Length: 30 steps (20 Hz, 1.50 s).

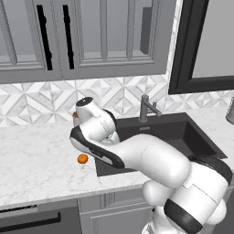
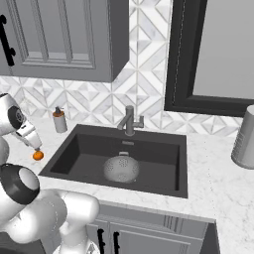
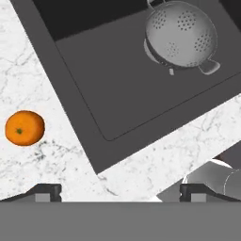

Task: Put the colander in the sink, put the tangerine in the colander, and turn on the sink faucet and pour water over the colander.

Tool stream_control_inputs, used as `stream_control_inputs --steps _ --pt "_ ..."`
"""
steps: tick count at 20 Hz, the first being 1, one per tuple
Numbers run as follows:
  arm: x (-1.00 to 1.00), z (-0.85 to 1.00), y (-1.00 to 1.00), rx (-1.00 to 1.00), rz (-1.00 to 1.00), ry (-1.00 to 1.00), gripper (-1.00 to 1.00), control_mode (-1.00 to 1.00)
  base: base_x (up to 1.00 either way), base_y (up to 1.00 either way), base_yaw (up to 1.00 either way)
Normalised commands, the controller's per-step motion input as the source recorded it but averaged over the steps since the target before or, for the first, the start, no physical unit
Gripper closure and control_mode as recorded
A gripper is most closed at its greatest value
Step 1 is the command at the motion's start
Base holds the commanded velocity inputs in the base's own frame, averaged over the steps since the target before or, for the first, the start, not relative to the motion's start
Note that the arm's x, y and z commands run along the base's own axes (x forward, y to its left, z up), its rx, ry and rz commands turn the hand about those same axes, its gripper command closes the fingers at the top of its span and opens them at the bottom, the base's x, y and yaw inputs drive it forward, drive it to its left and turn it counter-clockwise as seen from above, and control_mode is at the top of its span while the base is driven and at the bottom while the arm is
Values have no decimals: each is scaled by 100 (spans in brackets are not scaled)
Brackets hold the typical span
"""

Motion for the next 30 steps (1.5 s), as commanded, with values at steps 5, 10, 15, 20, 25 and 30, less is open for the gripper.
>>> stream_control_inputs --steps 5,10,15,20,25,30 --pt "12 -45 35 -5 28 8 -100 -100 0 0 0" --pt "11 -36 37 0 23 0 -100 -100 0 0 0" --pt "29 -19 31 0 19 0 -100 -100 0 0 0" --pt "40 -15 12 0 13 3 -100 -100 0 0 0" --pt "31 -32 0 0 9 8 -100 -100 0 0 0" --pt "24 -38 1 0 9 10 -100 -100 0 0 0"
